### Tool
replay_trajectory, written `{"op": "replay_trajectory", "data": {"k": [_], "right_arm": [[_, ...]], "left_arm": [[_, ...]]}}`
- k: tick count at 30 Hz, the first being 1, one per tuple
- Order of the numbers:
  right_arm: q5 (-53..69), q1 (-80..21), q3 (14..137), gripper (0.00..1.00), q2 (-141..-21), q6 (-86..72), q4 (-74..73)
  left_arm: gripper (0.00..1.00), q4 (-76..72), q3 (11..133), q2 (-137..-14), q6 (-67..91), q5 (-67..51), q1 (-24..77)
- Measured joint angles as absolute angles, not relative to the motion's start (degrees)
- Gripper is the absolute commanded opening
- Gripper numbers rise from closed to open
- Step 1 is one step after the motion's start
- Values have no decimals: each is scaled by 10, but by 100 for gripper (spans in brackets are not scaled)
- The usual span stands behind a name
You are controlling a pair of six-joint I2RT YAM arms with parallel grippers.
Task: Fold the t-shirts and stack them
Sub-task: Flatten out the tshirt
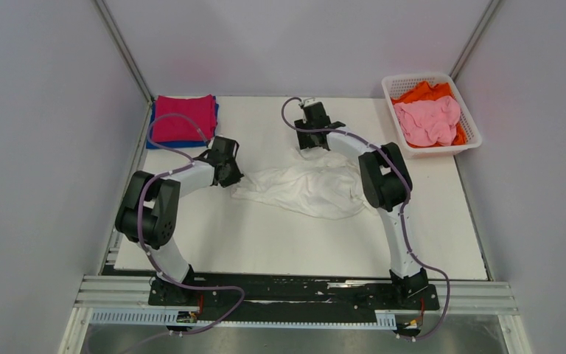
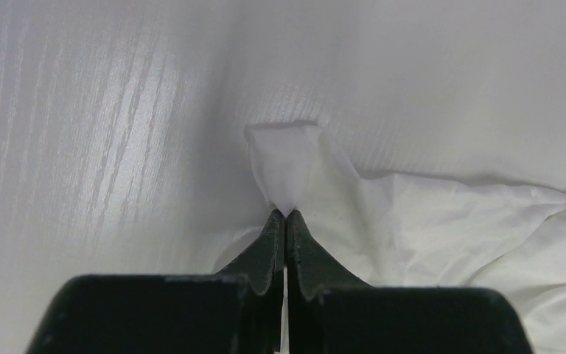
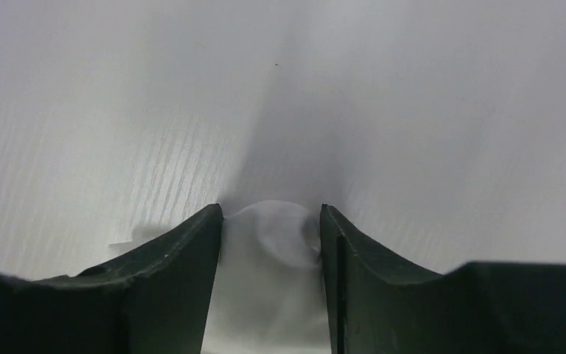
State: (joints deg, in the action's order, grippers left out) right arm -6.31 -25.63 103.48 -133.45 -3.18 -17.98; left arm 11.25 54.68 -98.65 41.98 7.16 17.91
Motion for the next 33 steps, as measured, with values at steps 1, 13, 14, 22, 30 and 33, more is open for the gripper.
{"op": "replay_trajectory", "data": {"k": [1,13,14,22,30,33], "right_arm": [[-65,-257,1034,20,-1334,-37,-179],[-128,-257,943,0,-1251,-54,-159],[-135,-257,922,0,-1225,-53,-149],[-194,-248,784,0,-933,-35,-43],[-170,-240,749,0,-695,0,9],[-125,-240,751,0,-628,8,9]], "left_arm": [[0,114,547,-985,420,73,179],[0,147,510,-919,401,95,179],[0,147,505,-900,397,97,179],[0,112,494,-724,360,120,179],[0,51,505,-530,316,102,180],[0,36,548,-484,303,82,180]]}}
